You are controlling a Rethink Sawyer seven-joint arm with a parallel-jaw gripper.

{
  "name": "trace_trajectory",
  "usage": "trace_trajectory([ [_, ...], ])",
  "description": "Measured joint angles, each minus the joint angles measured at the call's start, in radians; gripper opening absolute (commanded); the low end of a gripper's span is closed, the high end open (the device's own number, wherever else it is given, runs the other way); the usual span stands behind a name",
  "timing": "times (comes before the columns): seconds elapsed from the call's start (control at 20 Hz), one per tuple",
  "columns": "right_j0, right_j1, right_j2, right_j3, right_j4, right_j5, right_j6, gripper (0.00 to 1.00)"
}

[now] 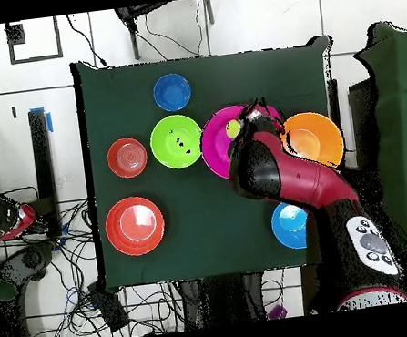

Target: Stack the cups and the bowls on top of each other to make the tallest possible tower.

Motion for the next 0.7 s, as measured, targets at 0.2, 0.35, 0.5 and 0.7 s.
trace_trajectory([
  [0.2, -0.046, 0.016, 0.059, -0.067, 0.000, 0.089, 0.000, 1.00],
  [0.35, -0.079, 0.041, 0.109, -0.106, 0.000, 0.157, 0.000, 1.00],
  [0.5, -0.104, 0.084, 0.162, -0.142, 0.000, 0.207, 0.000, 1.00],
  [0.7, -0.117, 0.141, 0.220, -0.165, 0.000, 0.215, 0.000, 1.00],
])
